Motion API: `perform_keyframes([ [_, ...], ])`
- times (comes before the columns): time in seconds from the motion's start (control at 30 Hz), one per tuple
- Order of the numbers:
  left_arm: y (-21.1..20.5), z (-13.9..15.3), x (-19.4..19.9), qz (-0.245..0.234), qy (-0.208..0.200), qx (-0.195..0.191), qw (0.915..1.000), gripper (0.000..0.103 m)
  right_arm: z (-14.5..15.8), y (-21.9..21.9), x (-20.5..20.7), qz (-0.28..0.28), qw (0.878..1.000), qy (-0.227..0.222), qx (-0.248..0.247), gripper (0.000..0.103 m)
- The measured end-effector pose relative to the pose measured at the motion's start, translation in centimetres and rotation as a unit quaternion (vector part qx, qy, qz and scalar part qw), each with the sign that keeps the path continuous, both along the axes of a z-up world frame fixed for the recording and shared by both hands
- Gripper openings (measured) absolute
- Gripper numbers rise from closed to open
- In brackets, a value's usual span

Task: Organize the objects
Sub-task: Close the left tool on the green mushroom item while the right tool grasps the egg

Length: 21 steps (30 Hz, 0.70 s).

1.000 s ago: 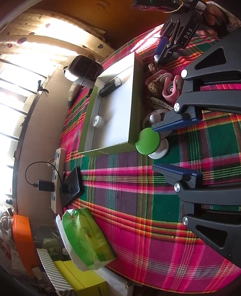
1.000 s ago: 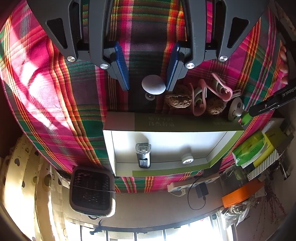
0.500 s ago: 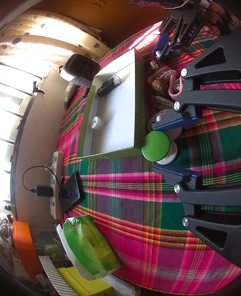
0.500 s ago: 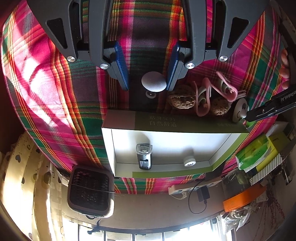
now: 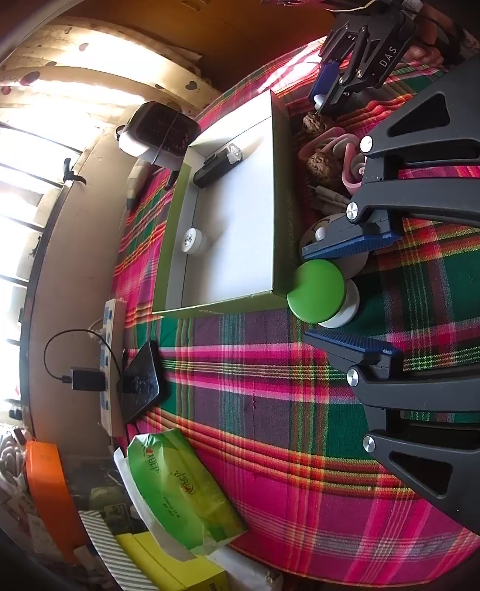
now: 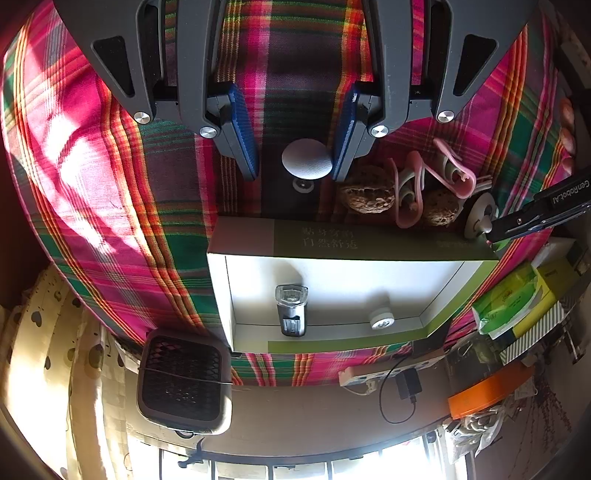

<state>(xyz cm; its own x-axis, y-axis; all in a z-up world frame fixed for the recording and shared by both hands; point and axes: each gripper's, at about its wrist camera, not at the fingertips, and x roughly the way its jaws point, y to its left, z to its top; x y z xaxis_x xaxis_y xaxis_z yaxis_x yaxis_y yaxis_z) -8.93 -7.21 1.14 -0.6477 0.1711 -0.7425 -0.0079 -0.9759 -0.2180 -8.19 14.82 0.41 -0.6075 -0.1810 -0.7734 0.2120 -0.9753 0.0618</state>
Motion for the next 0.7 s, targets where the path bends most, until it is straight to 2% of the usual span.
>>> perform_keyframes([
  [0.1,0.0,0.1,0.0,-0.002,0.001,0.005,1.0000,0.031,0.0,0.0,0.0,0.002,1.000,0.000,-0.001,0.042],
  [0.53,-0.3,0.4,0.7,0.002,0.003,0.008,1.0000,0.031,0.1,0.0,0.3,0.008,1.000,0.002,-0.011,0.028],
  [0.7,-0.2,0.7,1.0,0.001,0.007,0.004,1.0000,0.031,0.2,0.2,0.4,0.006,1.000,0.003,-0.013,0.028],
])
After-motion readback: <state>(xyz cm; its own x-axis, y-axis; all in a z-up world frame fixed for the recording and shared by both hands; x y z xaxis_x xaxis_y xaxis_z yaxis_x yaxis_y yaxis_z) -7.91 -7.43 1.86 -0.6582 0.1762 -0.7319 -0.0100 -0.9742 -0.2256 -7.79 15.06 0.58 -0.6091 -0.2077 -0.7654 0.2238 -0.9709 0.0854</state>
